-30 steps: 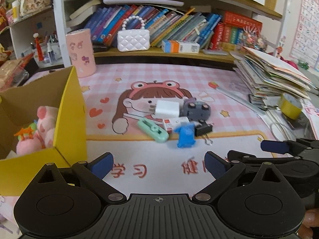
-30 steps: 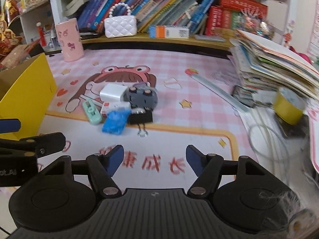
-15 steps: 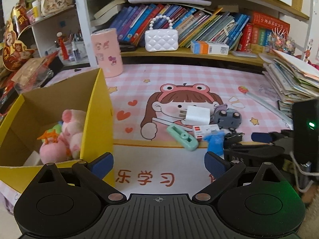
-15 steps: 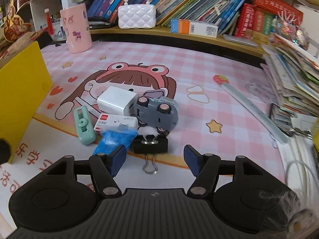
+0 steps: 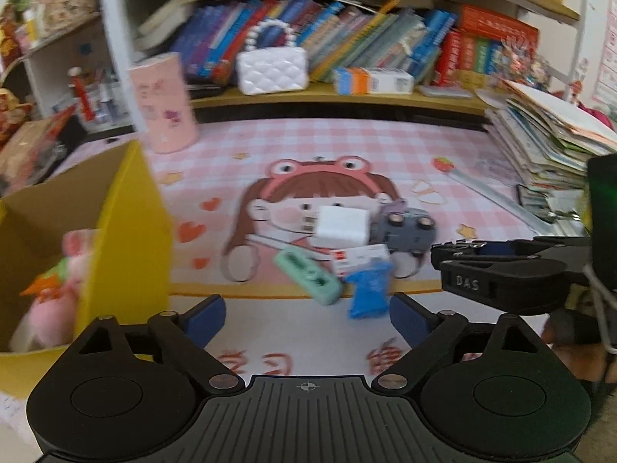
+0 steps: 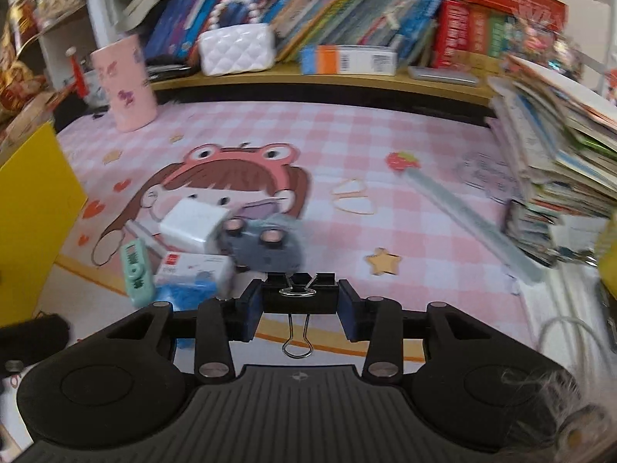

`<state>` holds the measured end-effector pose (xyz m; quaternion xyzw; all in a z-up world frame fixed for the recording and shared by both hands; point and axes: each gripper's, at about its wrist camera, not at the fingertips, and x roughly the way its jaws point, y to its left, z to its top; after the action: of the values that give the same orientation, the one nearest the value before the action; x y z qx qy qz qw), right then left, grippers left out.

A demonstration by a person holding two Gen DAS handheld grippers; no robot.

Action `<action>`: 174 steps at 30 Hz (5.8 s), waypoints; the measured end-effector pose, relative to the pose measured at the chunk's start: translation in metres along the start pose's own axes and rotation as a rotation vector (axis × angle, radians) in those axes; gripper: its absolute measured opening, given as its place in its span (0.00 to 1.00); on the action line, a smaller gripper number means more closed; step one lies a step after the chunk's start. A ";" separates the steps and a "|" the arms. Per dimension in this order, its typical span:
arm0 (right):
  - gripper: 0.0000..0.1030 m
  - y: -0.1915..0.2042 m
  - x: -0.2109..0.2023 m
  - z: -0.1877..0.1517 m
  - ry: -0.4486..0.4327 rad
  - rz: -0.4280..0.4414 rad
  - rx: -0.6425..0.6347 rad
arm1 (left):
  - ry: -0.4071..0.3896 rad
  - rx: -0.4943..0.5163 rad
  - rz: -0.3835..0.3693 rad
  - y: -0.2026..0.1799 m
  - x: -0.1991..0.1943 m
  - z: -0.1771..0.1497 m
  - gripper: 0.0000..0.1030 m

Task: Organize objects
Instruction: 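Grasp the blue plush bag with the left tool while the right tool grasps the black binder clip, then carry the blue bag with the left tool while the right tool carries the clip over the box, then open the left tool dropping the bag while the right tool releases the clip into the box, then move both tools back toward the remaining items on the table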

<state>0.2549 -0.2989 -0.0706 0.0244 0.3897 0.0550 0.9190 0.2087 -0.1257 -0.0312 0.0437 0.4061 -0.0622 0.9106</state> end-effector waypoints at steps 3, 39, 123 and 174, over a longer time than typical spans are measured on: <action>0.37 -0.013 -0.011 -0.002 0.004 -0.015 0.034 | 0.031 0.009 -0.057 -0.011 0.019 0.006 0.72; 0.37 0.065 -0.082 -0.041 0.052 0.042 -0.033 | 0.004 -0.059 -0.150 0.040 -0.038 -0.050 0.25; 0.37 0.362 0.006 0.038 -0.021 0.208 -0.422 | -0.083 -0.197 0.105 0.293 -0.043 -0.044 0.25; 0.78 0.341 -0.145 -0.109 -0.047 0.048 -0.274 | -0.128 -0.240 0.115 0.280 -0.170 -0.175 0.96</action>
<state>0.0487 0.0228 -0.0128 -0.0905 0.3563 0.1290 0.9210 0.0093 0.1869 -0.0128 -0.0466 0.3488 0.0365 0.9353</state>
